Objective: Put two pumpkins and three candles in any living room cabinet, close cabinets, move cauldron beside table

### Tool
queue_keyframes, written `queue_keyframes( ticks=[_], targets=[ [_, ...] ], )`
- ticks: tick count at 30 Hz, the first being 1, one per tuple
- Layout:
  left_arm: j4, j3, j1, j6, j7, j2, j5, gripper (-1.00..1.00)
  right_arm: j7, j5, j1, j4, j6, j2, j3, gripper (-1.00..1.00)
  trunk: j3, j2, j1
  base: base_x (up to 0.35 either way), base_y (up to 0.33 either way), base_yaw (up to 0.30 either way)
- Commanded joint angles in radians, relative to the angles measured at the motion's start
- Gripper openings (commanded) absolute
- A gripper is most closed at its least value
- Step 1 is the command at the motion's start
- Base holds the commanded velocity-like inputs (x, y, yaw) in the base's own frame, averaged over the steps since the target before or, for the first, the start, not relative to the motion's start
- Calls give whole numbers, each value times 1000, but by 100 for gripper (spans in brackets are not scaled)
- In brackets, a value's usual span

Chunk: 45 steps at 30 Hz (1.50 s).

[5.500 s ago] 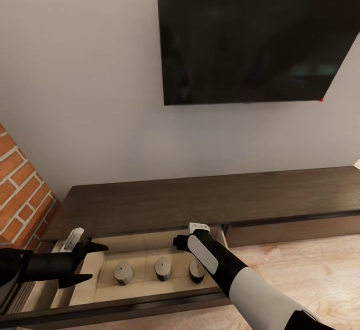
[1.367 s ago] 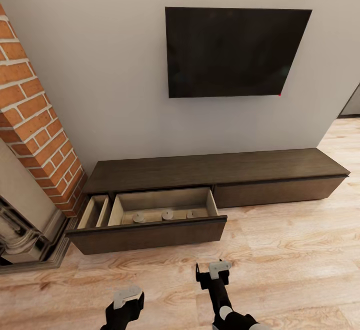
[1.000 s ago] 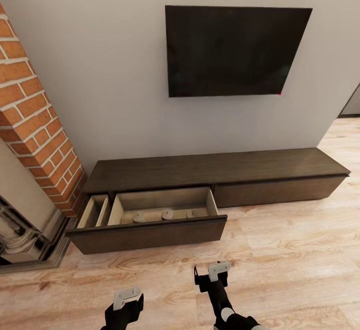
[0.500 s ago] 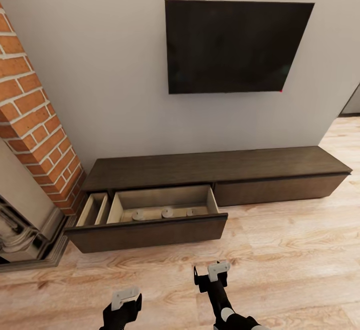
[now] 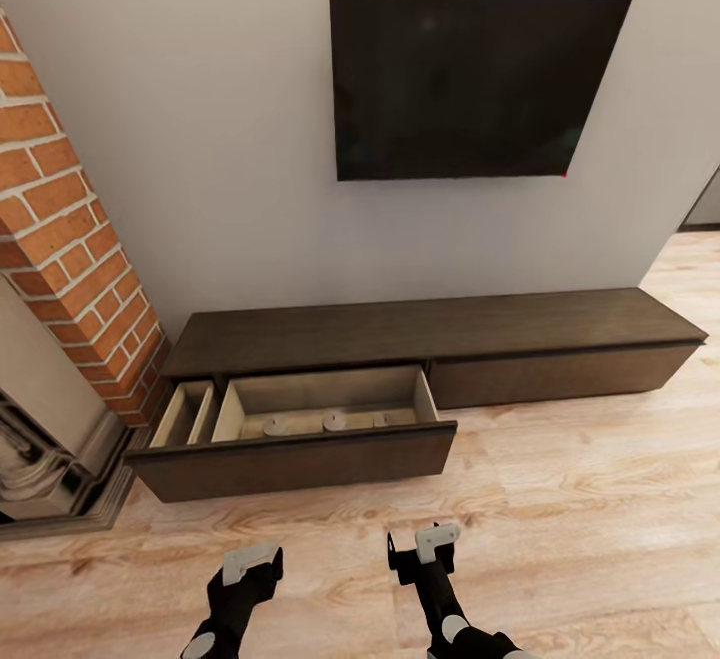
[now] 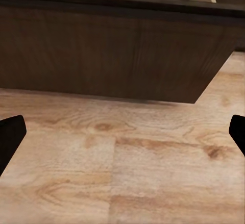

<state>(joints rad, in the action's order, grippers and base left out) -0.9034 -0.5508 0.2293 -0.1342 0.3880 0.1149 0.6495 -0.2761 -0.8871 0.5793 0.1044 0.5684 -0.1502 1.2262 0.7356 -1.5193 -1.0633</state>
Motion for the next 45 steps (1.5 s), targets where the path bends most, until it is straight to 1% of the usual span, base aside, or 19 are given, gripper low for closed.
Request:
queue_keyframes(
  ticks=[1, 3, 7, 37, 40, 41, 42, 43, 44, 45],
  targets=[
    [-14, -7, 1, -12, 20, 4, 1, 100, -8, -3, 1, 1, 1, 0, 9, 100, 4, -8, -4, 0, 0, 0],
    [-58, -7, -1, -20, 35, 9, -13, 100, -8, -2, 1, 2, 2, 0, 9, 100, 10, -22, -12, 0, 0, 0],
    [-76, -16, -4, -23, 41, 9, -19, 100, -8, -2, 1, 3, 2, 0, 9, 100, 23, -50, -27, 0, 0, 0],
    [-69, -20, -11, -25, 48, 11, -19, 100, -9, -1, 1, 8, 3, 0, 10, 100, 117, -260, -142, 0, 0, 0],
    [-69, -20, -11, -26, 48, 11, -20, 100, -10, -2, 1, 24, 7, -1, 11, 100, 126, -281, -153, 0, 0, 0],
    [-70, -20, -12, -27, 50, 11, -24, 100, -10, -2, 1, 39, 9, -1, 10, 100, 129, -288, -157, 0, 0, 0],
    [-73, -20, -12, -27, 58, 11, -36, 100, -10, -3, 1, 56, 10, -1, 9, 100, 133, -295, -161, 0, 0, 0],
    [-76, -21, -14, -29, 75, 11, -59, 100, -11, -5, 1, 73, 11, -1, 8, 100, 136, -302, -165, 0, 0, 0],
    [-78, -24, -20, -32, 102, 9, -93, 100, -11, -13, 1, 86, 12, -1, 7, 100, 139, -309, -169, 0, 0, 0],
    [-81, -28, -28, -34, 136, 6, -134, 100, -10, -29, 1, 94, 13, -1, 7, 100, 142, -316, -173, 0, 0, 0]
  ],
)
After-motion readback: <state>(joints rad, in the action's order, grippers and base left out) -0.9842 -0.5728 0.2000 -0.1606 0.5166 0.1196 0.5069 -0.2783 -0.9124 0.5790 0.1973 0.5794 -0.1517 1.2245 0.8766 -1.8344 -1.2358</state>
